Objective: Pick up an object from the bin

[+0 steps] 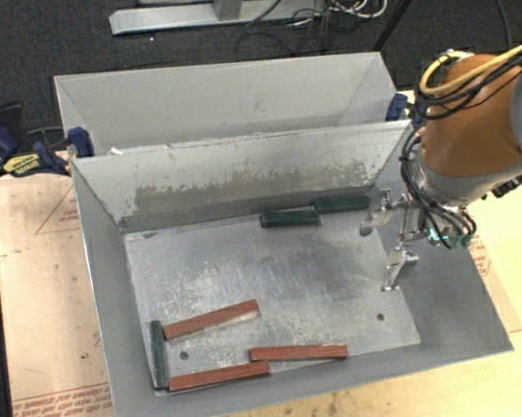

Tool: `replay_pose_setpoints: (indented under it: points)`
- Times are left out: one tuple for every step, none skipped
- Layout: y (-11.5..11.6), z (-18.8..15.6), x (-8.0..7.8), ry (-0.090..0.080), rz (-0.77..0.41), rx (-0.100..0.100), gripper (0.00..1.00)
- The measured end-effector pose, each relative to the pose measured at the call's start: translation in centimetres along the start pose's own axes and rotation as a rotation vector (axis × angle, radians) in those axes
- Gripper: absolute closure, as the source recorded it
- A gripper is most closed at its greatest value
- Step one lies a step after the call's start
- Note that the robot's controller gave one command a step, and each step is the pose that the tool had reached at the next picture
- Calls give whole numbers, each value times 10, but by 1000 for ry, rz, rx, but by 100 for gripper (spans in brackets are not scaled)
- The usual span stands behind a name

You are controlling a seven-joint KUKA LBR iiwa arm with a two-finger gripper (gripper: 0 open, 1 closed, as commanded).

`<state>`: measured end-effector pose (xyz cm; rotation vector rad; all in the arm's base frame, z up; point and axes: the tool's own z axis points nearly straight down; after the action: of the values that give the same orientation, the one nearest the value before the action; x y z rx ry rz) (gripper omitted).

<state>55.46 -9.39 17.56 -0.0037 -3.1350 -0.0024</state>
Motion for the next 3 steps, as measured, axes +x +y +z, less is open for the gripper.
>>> replay_pose_setpoints:
  points:
    - [0,-4,-2,-8,-2,1,0]
    - [34,61,-56,-18,-73,3,0]
    - [111,62,-82,-7,-133,1,0]
